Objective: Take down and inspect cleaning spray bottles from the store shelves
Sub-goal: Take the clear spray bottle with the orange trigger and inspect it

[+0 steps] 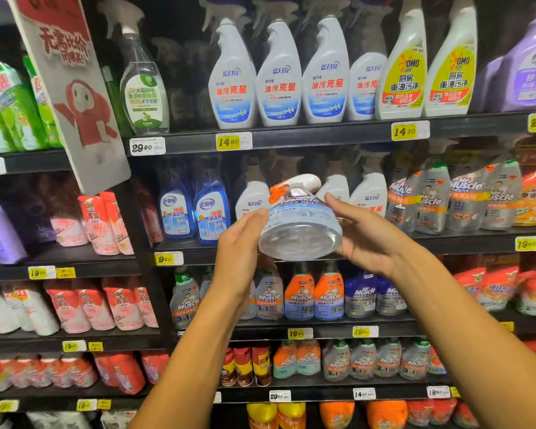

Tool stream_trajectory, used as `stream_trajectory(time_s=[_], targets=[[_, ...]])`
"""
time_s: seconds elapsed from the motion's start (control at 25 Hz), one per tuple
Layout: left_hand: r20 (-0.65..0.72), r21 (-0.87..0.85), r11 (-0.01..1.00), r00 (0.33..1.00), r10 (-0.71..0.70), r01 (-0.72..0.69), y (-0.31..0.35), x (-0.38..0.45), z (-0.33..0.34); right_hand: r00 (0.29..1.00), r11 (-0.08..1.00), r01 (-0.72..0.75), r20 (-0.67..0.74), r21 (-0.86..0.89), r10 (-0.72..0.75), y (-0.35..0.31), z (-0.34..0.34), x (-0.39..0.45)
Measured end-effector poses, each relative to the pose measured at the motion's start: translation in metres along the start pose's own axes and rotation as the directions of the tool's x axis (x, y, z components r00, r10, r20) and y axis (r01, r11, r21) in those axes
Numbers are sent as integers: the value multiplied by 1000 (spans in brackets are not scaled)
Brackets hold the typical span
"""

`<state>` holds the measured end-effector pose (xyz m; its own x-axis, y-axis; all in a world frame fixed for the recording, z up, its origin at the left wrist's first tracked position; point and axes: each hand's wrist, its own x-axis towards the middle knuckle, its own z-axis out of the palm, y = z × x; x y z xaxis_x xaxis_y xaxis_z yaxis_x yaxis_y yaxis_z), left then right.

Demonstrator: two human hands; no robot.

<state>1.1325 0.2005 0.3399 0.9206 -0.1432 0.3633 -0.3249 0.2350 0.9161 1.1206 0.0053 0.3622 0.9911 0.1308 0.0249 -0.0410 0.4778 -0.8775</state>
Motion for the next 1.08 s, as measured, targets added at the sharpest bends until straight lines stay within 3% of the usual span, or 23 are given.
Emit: stream_trajectory(time_s=[0.44, 0.68, 0.8, 0.88, 1.0, 1.08], targets=[[-46, 11, 997, 996, -72, 72, 9, 6, -5, 995, 965, -102, 38, 242, 95, 10, 8, 5], [5, 47, 997, 998, -57, 57, 7, 7, -11, 995, 978, -95, 33, 188, 90, 11, 6, 11], [66, 128, 990, 995, -71, 62, 2, 7, -18, 998, 997, -40, -51, 68, 43, 12, 4, 13], [61, 169, 981, 993, -106, 94, -6, 5, -24, 989, 988, 92, -102, -120, -105, 11, 3, 12], [123, 102, 988, 985, -124, 112, -25, -2, -24, 936, 867, 295, -61, -401, -347, 12, 12, 4], [223, 59, 994, 969, -107, 96, -37, -7, -15, 884, 786, 405, -21, -468, -468, 17, 21, 3]])
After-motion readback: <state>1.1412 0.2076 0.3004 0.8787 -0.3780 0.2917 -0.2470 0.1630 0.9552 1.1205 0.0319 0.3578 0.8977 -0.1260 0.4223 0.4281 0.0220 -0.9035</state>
